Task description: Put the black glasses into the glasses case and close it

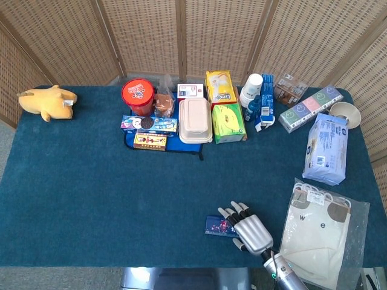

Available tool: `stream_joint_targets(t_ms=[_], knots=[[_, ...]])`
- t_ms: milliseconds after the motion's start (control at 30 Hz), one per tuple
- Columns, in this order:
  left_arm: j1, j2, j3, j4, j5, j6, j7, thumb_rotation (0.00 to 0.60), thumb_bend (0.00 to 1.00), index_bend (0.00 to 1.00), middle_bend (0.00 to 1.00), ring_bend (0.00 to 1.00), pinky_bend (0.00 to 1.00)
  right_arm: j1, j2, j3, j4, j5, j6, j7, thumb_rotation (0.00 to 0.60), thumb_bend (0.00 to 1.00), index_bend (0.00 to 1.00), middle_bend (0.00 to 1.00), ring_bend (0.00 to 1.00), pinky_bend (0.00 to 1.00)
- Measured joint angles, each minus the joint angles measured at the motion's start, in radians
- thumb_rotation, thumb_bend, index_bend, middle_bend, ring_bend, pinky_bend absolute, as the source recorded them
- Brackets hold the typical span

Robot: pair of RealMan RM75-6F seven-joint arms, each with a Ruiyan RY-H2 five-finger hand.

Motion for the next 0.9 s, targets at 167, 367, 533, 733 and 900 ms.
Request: stream_joint_targets(t_ms=[167, 367, 533, 733, 900], knots=[[0.004, 0.002, 0.000, -0.003, 0.001, 0.007, 0.000, 0.600, 0.30, 0.18, 0.23, 0.08, 0.00, 0.026, 0.001, 0.016, 0.003, 0.008, -0.023, 0.026, 0.600, 0.33, 0.46, 0.50, 0.31, 0.22], [0.007, 0.004, -0.001, -0.003, -0.002, 0.007, -0.002, 0.600, 0.30, 0.18, 0.23, 0.08, 0.00, 0.048, 0.007, 0.028, -0.003, 0.016, -0.036, 0.052, 0.600, 0.32, 0.56, 0.59, 0.41, 0.25], [0.005, 0.002, 0.000, -0.003, 0.000, 0.002, 0.000, 0.600, 0.30, 0.18, 0.23, 0.08, 0.00, 0.054, 0.015, 0.034, -0.012, 0.015, -0.024, 0.072, 0.600, 0.32, 0.56, 0.59, 0.43, 0.25], [0.001, 0.003, -0.001, -0.008, 0.003, 0.001, 0.005, 0.600, 0.30, 0.18, 0.23, 0.08, 0.00, 0.075, 0.036, 0.063, -0.028, 0.031, -0.023, 0.106, 0.600, 0.31, 0.55, 0.59, 0.43, 0.25], [0.000, 0.003, 0.000, -0.013, 0.002, -0.002, 0.011, 0.600, 0.30, 0.18, 0.23, 0.08, 0.00, 0.102, 0.049, 0.095, -0.032, 0.045, -0.034, 0.138, 0.600, 0.31, 0.55, 0.59, 0.43, 0.25]])
